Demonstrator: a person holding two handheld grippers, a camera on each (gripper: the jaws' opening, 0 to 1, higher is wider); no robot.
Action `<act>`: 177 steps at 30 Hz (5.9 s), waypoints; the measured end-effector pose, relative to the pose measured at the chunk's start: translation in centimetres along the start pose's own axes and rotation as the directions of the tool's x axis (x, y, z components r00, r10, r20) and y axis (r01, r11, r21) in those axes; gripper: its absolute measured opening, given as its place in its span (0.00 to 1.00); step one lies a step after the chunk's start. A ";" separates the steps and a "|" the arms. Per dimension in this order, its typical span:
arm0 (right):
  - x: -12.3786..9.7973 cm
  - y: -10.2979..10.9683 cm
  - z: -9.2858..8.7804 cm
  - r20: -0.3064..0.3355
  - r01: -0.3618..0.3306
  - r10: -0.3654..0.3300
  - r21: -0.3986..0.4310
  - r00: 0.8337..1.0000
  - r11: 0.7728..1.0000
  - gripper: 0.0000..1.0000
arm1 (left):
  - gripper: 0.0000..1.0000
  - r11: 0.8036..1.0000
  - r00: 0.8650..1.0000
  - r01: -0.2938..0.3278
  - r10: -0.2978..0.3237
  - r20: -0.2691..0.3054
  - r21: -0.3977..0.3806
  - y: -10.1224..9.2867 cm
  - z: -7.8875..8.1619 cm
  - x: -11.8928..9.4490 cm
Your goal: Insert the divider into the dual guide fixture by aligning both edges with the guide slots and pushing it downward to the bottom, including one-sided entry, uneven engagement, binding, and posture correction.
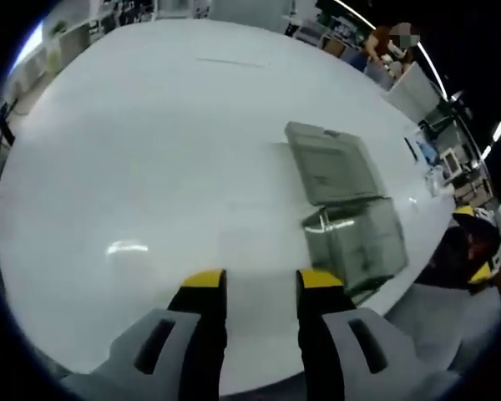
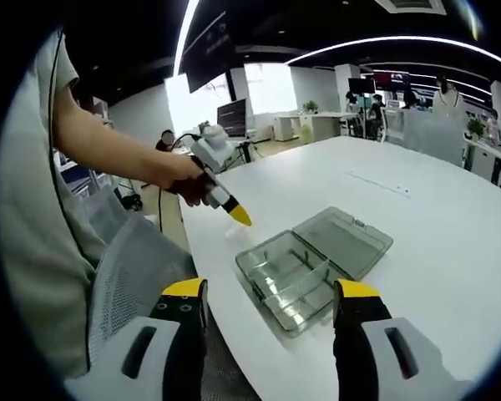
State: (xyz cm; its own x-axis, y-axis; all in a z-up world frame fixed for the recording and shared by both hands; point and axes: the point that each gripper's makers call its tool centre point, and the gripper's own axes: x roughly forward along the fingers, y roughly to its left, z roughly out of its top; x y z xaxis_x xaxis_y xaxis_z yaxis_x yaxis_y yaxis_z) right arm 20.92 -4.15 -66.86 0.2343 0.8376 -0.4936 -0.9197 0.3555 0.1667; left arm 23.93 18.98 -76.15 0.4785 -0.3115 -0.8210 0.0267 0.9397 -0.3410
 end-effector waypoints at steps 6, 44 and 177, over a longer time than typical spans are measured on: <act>-0.1 0.2 0.0 0.016 -0.020 0.019 0.051 1.000 0.999 0.59 | 0.30 0.998 0.998 0.058 -0.058 0.030 0.009 -2.3 0.4 -1.0; -0.8 0.3 1.6 0.106 -0.108 0.088 0.196 0.990 0.975 0.59 | 0.30 0.900 0.896 0.433 -0.435 0.086 0.042 -13.4 1.1 -4.1; -2.2 3.5 10.5 0.479 -0.561 0.354 0.413 0.804 0.717 0.35 | 0.30 0.483 0.483 0.853 -0.874 0.051 0.198 -26.7 0.5 -10.6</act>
State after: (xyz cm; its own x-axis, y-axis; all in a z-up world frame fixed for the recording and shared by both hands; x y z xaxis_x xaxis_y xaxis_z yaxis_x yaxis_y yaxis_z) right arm 20.49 -0.38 -56.19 0.0137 0.9974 0.0708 -0.6609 -0.0440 0.7492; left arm 18.59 -2.71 -58.10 0.2524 -0.9647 -0.0749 0.5951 0.2158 -0.7741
